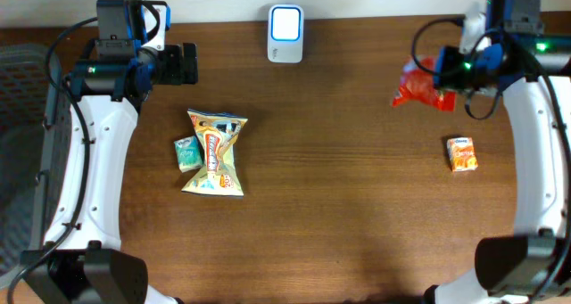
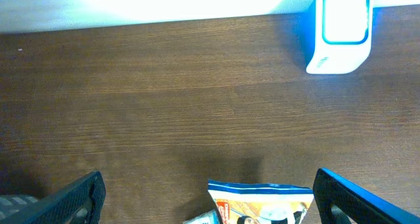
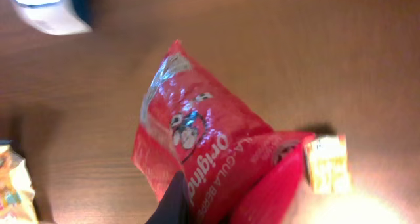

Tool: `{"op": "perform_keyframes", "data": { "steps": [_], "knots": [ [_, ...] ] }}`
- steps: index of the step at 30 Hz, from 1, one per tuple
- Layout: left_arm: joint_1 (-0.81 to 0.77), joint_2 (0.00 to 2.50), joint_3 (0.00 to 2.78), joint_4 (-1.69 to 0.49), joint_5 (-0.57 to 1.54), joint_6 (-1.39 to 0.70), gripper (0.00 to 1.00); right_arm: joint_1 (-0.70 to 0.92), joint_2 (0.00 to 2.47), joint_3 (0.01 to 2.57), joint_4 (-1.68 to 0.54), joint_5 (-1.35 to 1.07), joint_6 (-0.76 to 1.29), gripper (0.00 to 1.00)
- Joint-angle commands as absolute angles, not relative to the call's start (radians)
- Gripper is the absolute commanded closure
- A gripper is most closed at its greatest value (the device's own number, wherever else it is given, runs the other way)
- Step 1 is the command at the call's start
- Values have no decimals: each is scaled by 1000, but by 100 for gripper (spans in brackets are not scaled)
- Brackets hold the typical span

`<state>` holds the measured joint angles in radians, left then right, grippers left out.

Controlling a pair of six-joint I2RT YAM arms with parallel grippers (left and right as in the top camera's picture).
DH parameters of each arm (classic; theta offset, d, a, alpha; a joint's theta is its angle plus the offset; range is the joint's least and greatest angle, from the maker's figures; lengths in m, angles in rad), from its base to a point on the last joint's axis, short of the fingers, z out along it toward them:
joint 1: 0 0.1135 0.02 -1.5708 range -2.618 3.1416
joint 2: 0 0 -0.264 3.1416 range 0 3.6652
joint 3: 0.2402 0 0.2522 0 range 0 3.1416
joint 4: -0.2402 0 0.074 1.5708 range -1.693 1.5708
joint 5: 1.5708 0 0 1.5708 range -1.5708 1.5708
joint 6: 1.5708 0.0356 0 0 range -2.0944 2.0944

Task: Scan the item barcode
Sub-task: 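Carry the red bag right and drop it beside the orange pack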

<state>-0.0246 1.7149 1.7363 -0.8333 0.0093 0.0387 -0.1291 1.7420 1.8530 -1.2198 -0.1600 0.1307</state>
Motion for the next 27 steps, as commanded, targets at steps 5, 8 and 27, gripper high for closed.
{"op": "perform_keyframes", "data": {
  "steps": [5,8,27],
  "knots": [
    [-19,1720,1739,-832,3,54,1,-293,1790,1462,-853,-218,174,96],
    [-19,1720,1739,-832,3,54,1,-338,1790,1363,-776,-217,174,96],
    [-19,1720,1739,-832,3,54,1,-67,1794,1645,-922,-424,160,2]
  ]
}}
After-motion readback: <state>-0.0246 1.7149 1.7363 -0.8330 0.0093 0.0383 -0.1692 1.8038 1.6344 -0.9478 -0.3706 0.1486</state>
